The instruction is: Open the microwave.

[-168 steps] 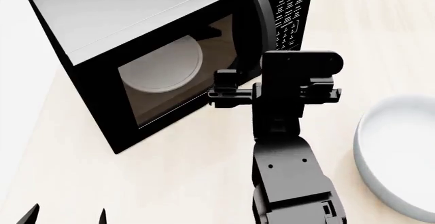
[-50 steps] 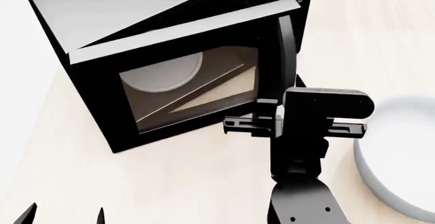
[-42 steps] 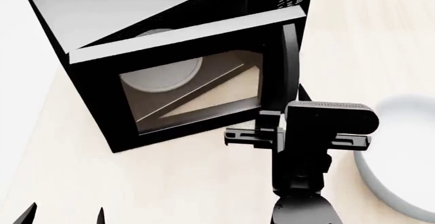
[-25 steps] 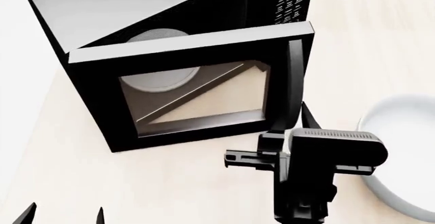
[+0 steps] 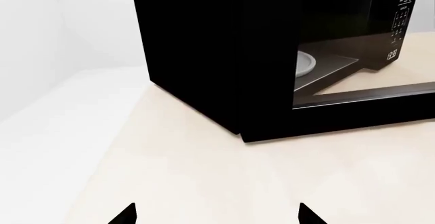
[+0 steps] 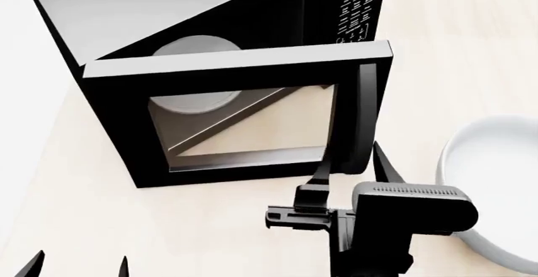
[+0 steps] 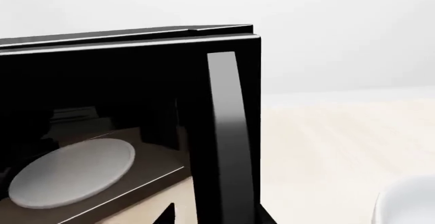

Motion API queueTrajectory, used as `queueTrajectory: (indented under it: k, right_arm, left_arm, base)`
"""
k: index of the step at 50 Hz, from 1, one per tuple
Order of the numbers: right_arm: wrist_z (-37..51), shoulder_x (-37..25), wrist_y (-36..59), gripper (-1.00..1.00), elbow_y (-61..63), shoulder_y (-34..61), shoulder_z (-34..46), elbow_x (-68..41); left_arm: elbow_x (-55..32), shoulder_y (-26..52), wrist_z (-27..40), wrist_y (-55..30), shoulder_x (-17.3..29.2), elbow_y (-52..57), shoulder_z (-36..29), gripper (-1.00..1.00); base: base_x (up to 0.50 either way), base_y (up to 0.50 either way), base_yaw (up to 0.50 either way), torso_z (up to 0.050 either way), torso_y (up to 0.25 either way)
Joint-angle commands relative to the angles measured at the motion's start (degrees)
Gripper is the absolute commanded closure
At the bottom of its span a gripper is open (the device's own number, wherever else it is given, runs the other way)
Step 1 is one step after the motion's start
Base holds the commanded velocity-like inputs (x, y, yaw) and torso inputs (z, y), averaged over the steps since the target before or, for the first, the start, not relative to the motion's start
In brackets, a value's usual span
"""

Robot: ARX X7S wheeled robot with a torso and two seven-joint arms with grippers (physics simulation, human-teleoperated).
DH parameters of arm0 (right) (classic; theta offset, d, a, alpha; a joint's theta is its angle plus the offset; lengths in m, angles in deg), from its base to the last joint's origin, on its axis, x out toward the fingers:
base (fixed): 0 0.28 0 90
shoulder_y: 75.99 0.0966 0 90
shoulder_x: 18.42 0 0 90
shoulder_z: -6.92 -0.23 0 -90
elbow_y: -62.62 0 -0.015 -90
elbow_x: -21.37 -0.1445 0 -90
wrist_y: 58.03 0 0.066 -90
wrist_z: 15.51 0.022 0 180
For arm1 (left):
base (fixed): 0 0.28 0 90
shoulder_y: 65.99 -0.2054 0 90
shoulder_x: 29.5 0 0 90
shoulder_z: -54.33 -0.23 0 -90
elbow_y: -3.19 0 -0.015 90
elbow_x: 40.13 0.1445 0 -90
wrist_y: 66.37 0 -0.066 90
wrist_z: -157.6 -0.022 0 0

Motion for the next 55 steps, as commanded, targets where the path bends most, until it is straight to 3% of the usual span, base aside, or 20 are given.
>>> queueTrajectory:
  k: [1,37,44,55]
  right_arm:
    - [-3.7,1.2,-1.7,-1.00,3.1,1.4,3.2,0.3]
    - [-2.1,-4.4,-2.6,-1.00,4.5,-1.0,-2.3,-2.0]
    - [0.1,-7.0,1.9,-1.00,15.6,-3.3,-2.6,-5.3]
    - [10.5,-10.7,18.2,-1.00,33.0,0.0,-1.1,-5.6]
  left_arm:
    - [-0.2,-0.2,0.2,0.0,0.3,0.6,-0.1,-1.00]
    - [-0.3,-0.1,1.1,-0.2,0.8,1.2,-0.4,-1.00]
    - [-0.1,-0.1,1.3,-0.1,0.9,1.0,-0.6,-1.00]
    - [-0.4,-0.1,1.3,0.1,1.0,1.1,-0.8,-1.00]
  base:
    - [0.00,0.00,0.00,0.000,0.000]
    - [0.00,0.00,0.00,0.000,0.001]
    - [0.00,0.00,0.00,0.000,0.000]
    - [0.00,0.00,0.00,0.000,0.000]
